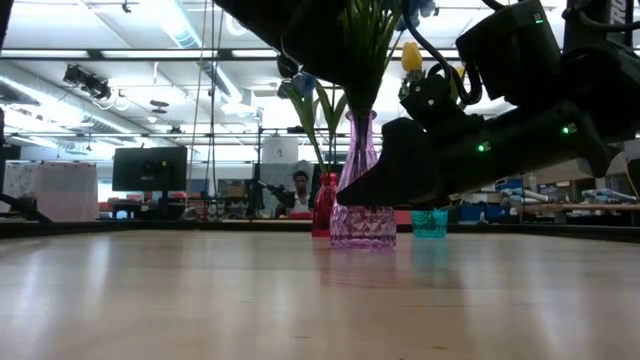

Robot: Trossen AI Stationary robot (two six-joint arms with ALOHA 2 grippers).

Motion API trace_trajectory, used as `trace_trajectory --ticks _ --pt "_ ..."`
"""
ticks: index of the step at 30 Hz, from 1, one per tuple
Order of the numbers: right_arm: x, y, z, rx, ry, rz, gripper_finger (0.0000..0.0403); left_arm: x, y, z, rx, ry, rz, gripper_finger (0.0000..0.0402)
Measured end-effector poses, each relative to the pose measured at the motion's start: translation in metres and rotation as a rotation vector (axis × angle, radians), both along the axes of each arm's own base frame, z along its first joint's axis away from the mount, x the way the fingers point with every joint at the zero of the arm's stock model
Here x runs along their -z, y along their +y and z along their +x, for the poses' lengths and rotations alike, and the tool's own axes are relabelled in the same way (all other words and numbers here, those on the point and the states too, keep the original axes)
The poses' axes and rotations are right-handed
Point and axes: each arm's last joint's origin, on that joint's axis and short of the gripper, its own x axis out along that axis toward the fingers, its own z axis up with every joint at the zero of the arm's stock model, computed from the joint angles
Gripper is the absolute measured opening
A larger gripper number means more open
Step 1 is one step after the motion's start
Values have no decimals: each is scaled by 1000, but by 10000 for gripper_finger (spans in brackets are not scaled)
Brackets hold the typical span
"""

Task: Sort flowers into vase by color
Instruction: Put the blue flowers into the pink vase, then return to Home Position

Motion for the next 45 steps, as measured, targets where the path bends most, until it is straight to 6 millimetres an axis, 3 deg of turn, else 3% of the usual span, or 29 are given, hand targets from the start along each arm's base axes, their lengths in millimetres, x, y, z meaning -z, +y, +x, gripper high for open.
trace_trajectory --ticks 5,13,17,25,35,45 --pt "0 0 0 0 1 -1 307 0 -2 0 16 11 22 53" --pt "0 0 0 1 -2 1 307 2 -10 -5 -21 23 70 158" --pt "0 0 0 7 -6 7 307 3 -16 -8 -8 50 77 186" --pt "0 0 0 8 -6 7 307 7 -22 -22 -43 136 66 189" --pt "0 0 0 5 0 -10 307 0 -40 -42 7 92 56 188" --pt "0 -1 -1 4 -2 -11 307 9 -32 -89 12 -12 -20 188"
